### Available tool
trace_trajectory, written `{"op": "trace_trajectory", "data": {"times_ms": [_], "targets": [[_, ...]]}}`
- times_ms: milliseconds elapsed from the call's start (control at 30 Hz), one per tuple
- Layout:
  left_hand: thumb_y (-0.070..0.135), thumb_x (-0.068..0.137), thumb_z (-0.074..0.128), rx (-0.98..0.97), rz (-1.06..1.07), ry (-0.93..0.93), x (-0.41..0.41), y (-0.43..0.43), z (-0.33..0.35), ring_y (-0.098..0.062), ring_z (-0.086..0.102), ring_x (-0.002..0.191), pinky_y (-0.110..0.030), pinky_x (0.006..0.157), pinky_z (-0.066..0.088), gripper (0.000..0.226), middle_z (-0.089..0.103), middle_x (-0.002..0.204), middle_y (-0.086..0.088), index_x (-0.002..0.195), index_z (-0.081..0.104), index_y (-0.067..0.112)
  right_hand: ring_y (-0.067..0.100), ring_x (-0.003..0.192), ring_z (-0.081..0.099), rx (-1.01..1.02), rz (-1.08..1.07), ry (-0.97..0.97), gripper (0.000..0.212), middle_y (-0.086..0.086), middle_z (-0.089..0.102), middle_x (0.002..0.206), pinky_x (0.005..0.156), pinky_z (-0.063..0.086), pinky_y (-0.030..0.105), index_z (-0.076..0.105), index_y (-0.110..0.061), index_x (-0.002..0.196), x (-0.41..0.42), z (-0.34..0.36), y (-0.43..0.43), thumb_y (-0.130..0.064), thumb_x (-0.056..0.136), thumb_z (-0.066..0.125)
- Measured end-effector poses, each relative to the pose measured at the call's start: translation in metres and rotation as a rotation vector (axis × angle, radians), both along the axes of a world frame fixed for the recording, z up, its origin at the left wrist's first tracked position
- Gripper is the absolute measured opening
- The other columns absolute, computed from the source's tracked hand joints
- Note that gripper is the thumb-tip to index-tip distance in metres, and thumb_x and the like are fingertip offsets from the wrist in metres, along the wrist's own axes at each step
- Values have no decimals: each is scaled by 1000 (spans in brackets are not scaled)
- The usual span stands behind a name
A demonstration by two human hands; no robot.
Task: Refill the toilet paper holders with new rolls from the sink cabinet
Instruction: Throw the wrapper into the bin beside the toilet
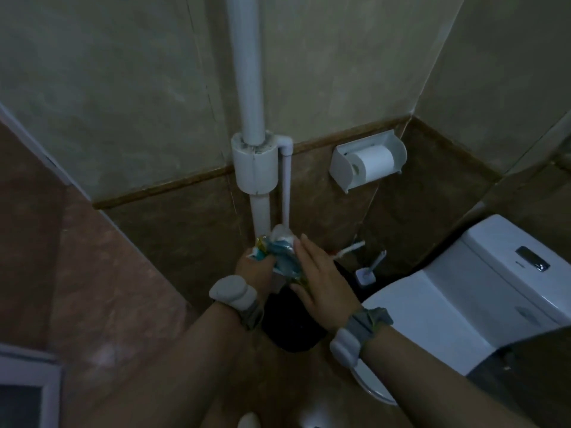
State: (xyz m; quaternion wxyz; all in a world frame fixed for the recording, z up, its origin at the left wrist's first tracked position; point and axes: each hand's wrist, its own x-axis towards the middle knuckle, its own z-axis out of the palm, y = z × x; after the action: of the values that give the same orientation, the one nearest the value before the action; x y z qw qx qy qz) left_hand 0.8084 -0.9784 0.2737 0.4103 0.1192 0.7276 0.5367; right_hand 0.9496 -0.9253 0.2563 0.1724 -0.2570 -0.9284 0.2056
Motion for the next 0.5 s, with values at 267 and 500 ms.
{"op": "trace_trajectory", "data": {"times_ms": [267,500], "targets": [[24,92,56,121,31,-332,-4,13,-40,-31,63,101,-43,95,50,22,66,110,-15,109,59,10,24,144,10,-80,79,-11,57,11,22,155,116,8,33,33,-18,143,1,-31,15,-27,91,55],[13,95,49,-150,-37,-246,-20,21,-123,-34,54,106,-24,79,50,19,57,110,-13,112,52,6,36,126,44,-273,11,-41,38,15,43,142,101,39,38,60,-18,120,-8,-90,31,-7,84,59]]}}
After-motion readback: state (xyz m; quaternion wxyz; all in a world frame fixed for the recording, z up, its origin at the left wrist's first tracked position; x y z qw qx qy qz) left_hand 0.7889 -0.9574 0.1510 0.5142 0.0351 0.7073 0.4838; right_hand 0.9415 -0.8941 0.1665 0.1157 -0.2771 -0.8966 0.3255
